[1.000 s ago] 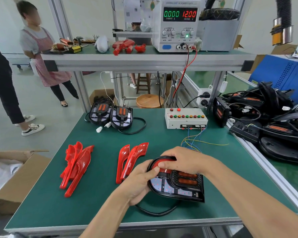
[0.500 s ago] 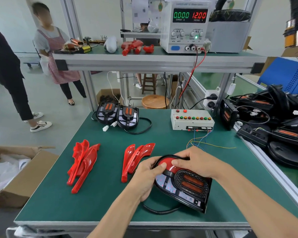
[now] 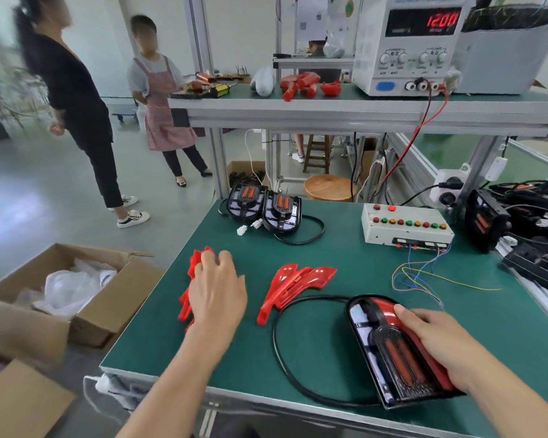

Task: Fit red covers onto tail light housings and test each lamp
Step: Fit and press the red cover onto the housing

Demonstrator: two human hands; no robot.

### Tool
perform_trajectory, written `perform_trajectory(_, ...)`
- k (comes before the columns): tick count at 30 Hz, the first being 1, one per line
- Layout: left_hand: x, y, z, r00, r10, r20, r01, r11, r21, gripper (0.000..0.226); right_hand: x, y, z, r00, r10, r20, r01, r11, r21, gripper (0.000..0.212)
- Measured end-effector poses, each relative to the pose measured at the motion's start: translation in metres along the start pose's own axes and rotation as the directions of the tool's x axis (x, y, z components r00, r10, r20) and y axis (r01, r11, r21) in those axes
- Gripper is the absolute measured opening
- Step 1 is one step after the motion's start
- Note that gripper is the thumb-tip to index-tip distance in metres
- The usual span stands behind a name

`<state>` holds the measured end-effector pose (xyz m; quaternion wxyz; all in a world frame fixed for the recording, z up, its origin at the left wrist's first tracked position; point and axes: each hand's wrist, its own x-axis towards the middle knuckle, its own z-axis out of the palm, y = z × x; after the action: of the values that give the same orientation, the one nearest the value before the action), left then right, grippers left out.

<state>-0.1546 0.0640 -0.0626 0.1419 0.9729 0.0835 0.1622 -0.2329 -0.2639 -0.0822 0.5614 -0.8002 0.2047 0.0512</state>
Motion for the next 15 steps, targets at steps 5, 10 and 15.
perform_trajectory(5, 0.014, -0.024, 0.007, 0.988, 0.001, 0.154, -0.048, 0.954, 0.297, 0.059, 0.000, -0.005, 0.002, 1.000, -0.027, -0.010, 0.027, 0.996, -0.082, 0.048)
perform_trajectory(10, 0.015, -0.023, 0.018, 0.985, 0.032, 0.170, -0.090, 0.934, 0.347, 0.048, -0.004, -0.009, 0.004, 1.000, -0.008, 0.005, 0.008, 0.997, -0.071, 0.042)
perform_trajectory(15, 0.024, -0.023, 0.021, 0.981, 0.038, 0.190, -0.117, 0.897, 0.426, 0.044, -0.006, -0.012, 0.002, 1.000, 0.019, 0.011, -0.018, 0.997, -0.074, 0.041)
